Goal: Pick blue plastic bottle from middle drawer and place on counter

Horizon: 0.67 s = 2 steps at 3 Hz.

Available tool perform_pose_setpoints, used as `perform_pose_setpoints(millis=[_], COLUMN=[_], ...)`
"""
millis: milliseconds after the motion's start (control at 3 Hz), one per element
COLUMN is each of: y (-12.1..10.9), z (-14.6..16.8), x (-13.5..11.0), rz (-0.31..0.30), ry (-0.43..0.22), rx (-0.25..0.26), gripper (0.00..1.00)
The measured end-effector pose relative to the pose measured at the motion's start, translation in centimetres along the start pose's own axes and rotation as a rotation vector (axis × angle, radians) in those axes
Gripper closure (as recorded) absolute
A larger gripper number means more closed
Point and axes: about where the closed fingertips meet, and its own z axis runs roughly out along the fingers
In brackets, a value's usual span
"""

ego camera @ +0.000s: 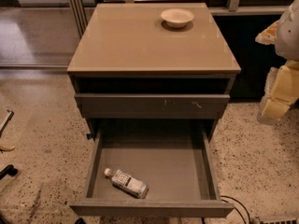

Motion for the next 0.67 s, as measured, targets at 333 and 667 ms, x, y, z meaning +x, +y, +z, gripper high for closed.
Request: perform_pose_setpoints(millis=[333,667], y=[0.0,-0.7], z=[0.0,2.0], x=[0.0,-0.6], rz=[0.0,0.004], ry=[0.0,-0.033], rx=[0.0,0.012], gripper=[0.0,0.0])
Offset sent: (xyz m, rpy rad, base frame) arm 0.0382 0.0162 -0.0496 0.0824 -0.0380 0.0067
